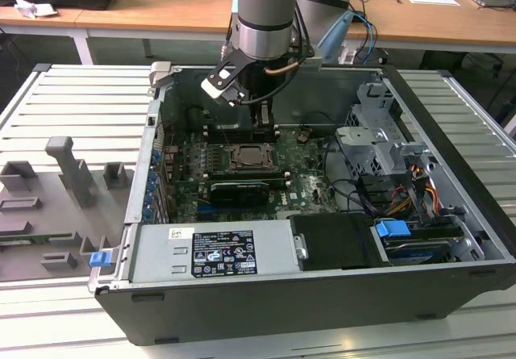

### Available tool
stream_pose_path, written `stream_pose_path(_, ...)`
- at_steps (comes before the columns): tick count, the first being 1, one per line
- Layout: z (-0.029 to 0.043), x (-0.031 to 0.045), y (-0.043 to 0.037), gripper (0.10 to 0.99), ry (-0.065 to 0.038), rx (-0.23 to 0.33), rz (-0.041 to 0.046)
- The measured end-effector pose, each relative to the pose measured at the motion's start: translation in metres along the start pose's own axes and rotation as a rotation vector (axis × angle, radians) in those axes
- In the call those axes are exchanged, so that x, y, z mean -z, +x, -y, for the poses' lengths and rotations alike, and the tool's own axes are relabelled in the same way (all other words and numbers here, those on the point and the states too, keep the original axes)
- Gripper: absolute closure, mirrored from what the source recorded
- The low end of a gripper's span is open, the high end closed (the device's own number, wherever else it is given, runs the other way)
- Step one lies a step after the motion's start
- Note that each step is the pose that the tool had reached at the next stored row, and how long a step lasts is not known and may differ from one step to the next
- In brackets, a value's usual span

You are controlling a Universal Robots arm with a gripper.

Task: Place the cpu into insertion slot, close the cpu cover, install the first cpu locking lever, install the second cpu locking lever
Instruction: 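Install the first cpu locking lever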

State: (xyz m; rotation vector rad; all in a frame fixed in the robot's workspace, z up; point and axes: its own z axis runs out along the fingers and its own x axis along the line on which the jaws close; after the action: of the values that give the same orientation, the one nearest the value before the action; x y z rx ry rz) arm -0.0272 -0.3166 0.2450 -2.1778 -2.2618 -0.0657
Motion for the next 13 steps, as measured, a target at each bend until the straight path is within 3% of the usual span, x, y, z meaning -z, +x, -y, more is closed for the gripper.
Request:
stream_pose_path(9, -0.0001, 0.0033, 0.0001, 0.98, 0.0, 0.0, 0.0001)
stream_pose_path(13, -0.0004, 0.0146, 0.0004, 0.98, 0.0, 0.0, 0.0001)
